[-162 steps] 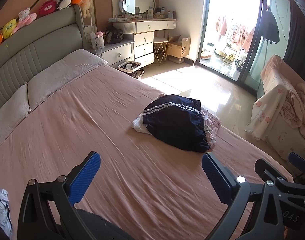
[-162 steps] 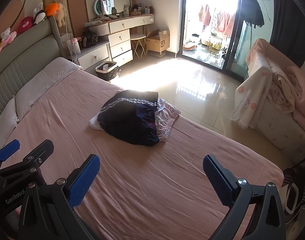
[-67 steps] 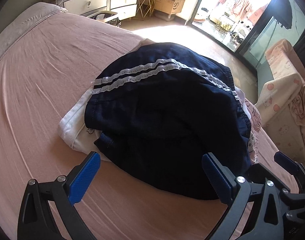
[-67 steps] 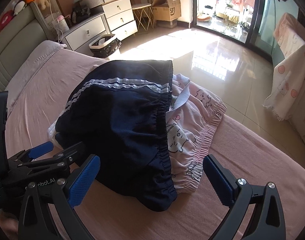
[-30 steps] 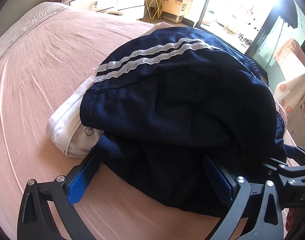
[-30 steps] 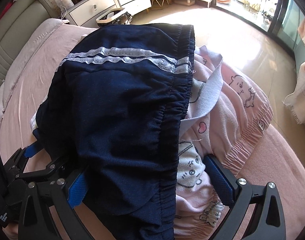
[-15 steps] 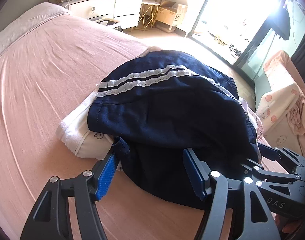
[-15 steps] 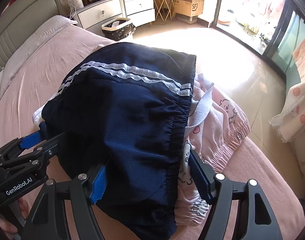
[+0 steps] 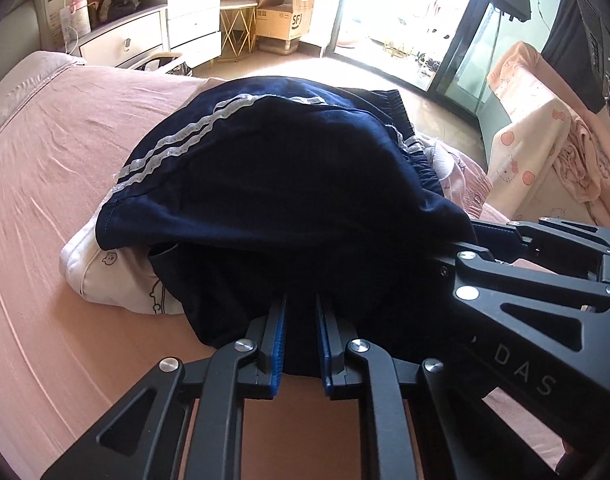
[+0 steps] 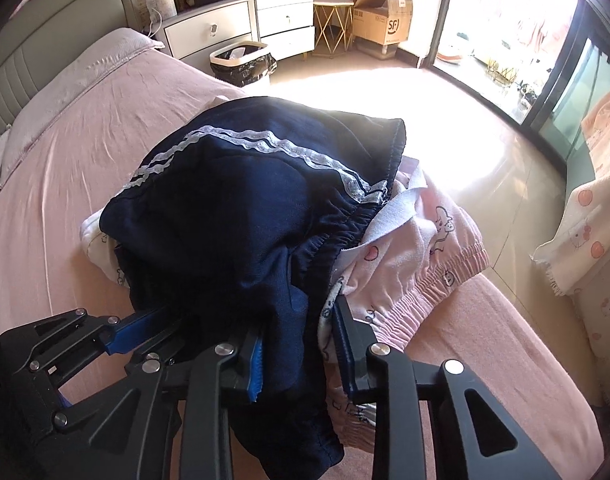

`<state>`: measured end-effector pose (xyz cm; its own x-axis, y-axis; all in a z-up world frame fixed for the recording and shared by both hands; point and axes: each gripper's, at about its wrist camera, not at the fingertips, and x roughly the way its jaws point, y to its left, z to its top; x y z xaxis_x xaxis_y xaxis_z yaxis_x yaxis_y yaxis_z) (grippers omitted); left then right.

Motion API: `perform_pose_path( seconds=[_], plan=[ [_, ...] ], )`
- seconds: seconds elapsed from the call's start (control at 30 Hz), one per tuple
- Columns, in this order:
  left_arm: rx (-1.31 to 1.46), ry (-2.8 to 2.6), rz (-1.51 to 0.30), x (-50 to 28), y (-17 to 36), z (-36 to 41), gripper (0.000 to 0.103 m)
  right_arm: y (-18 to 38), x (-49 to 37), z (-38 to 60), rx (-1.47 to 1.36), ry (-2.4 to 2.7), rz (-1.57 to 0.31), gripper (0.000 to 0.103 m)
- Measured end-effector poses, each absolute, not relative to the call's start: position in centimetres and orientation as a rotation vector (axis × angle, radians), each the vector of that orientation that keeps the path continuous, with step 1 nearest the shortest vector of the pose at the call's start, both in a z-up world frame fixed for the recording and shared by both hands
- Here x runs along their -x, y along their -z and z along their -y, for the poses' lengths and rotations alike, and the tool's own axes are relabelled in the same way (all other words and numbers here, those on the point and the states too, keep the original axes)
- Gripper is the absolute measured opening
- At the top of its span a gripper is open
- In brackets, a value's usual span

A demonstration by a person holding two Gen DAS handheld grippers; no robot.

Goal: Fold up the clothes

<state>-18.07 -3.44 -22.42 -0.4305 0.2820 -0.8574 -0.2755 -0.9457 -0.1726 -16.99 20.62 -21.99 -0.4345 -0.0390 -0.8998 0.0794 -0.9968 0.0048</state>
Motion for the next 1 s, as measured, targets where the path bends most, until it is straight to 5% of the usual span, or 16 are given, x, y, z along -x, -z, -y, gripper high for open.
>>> perform_pose_path(
  seconds=[0.73,1.0],
  plan=[
    [1.417,-2.353,0.235,24.4,21.7,-0.9,0.009,19.1,21.7,-18.3,-1.535,2.566,0.025,0.013],
    [1.451,-2.221,0.661,25.8,22.3,4.7,0.012,19.5,22.3,-19.4,-1.534,2.544,0.170,0.013]
  ],
)
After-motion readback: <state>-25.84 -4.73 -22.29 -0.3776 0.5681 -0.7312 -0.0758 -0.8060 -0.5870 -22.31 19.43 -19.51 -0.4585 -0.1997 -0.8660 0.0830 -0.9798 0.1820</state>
